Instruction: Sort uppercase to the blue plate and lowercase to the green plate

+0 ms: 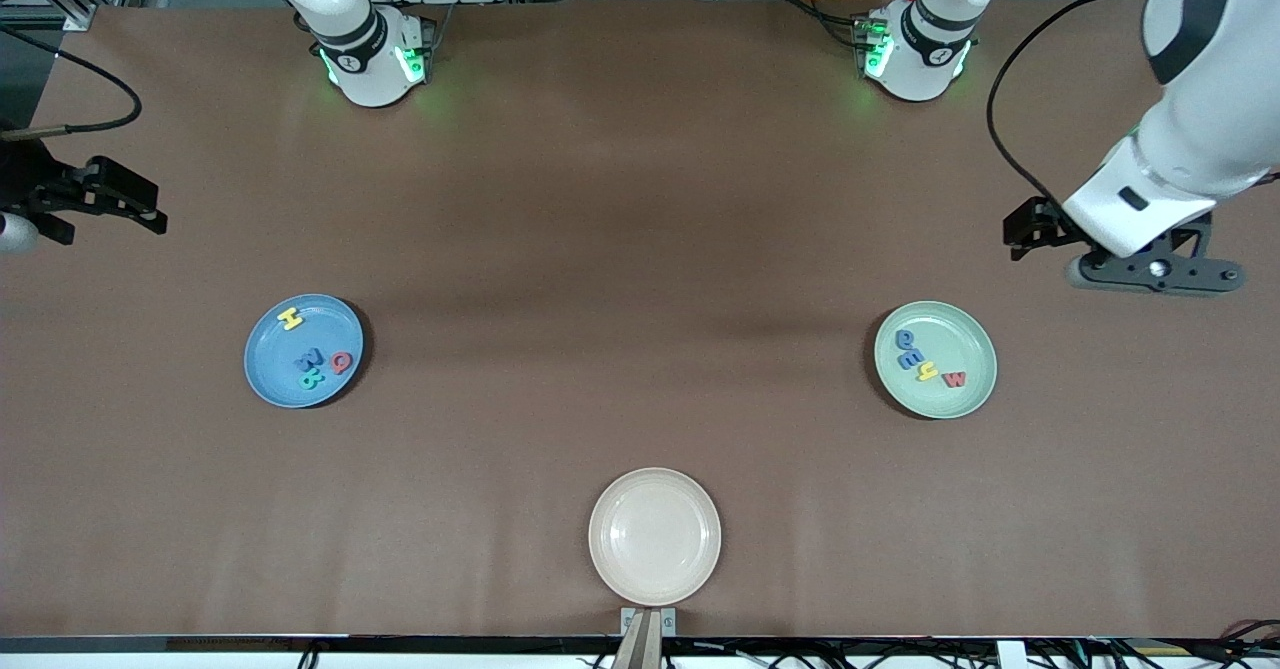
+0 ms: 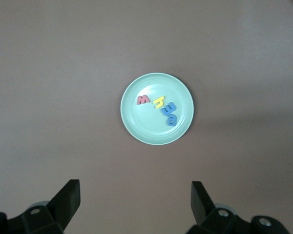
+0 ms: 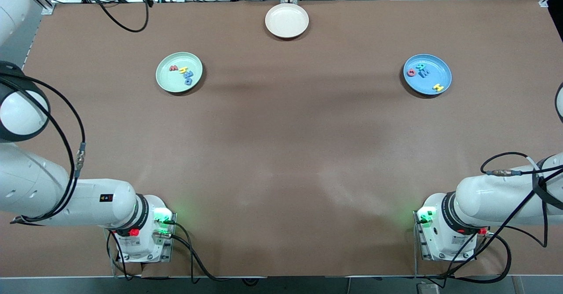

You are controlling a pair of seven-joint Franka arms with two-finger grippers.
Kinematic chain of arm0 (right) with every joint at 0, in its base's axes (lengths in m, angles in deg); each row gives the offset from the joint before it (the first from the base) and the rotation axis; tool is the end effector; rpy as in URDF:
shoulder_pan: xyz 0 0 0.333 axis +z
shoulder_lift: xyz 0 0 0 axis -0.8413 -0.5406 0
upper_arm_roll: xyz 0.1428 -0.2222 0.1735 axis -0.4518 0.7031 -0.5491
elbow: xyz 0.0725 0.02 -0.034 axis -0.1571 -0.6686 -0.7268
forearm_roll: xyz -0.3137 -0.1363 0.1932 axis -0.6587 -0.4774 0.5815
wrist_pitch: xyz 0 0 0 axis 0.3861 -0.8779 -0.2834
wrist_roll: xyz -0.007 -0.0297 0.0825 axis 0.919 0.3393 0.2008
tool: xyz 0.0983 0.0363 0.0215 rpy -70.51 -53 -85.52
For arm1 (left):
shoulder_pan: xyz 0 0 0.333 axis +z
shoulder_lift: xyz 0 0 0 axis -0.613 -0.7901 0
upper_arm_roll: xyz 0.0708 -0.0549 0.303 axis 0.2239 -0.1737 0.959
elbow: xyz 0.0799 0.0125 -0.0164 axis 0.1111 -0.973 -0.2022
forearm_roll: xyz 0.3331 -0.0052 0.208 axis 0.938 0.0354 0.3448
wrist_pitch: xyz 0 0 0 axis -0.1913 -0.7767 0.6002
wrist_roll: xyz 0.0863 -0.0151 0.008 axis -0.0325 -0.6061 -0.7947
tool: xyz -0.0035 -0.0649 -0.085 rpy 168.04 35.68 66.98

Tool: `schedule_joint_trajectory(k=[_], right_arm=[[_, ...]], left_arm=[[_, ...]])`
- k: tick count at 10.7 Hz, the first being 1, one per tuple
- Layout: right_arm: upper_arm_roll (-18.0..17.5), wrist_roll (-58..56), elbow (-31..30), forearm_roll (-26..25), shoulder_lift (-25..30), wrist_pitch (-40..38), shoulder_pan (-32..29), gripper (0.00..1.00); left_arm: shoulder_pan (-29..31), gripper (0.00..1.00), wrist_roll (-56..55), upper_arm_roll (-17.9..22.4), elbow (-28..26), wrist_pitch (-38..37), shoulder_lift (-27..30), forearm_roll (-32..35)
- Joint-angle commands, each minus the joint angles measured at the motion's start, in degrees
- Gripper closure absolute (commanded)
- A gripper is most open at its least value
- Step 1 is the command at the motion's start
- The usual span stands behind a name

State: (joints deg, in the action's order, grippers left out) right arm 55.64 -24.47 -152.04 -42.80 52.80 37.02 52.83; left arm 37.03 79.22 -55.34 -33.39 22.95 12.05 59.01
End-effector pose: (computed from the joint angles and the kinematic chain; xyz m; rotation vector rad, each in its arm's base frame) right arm 0.5699 0.0018 0.6385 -3.1289 -0.1702 0.0110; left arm 0.5744 -0.0917 0.5789 -3.0266 0.2077 0.0201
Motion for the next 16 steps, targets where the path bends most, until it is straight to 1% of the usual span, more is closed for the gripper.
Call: schedule_joint_trajectory(k=[1,2,3,5,9,11,14,16], right_arm=[[-0.31,-0.61,-0.87,0.14,1.43,-0.30,-0.38,0.00],[-0.31,-0.61,-0.78,0.06,1.60,-0.30,-0.38,0.00],[-0.40,-0.52,-0.69,0.05,1.60,-0.30,-0.38,0.00],[-0.40,-0.17,-0.60,0.05,1.87,-0.30,-0.38,0.00],[-0.40,0.18,-0.52,0.14,2.04,-0.39,-0.38,0.00],[-0.40,2.80,-0.52,0.23,2.04,-0.48,-0.38,0.00],[-0.49,3.17,-0.43,0.23,2.04,-0.83,-0.38,0.00],[-0.31,3.08,-0.52,0.23,2.31,-1.00,-0.38,0.00]], left_arm=[[-0.81,0.00,-0.40,2.61,0.99,-1.73,2.99,-2.07],[-0.72,0.00,-2.07,2.36,0.38,-2.07,4.49,-2.16],[-0.72,0.00,-2.52,2.09,0.29,-2.95,4.77,-2.69],[-0.63,0.00,-4.10,2.44,-1.19,-3.31,5.38,-8.55],[-0.37,0.00,-4.63,2.88,-1.56,-3.31,6.17,-8.67],[-0.28,0.00,-4.63,2.88,-1.47,-3.40,6.35,-8.67],[-0.28,0.00,-4.28,3.67,-0.24,-4.80,6.35,-8.05],[-0.28,0.00,-3.84,5.07,2.47,-6.73,6.35,-7.96]])
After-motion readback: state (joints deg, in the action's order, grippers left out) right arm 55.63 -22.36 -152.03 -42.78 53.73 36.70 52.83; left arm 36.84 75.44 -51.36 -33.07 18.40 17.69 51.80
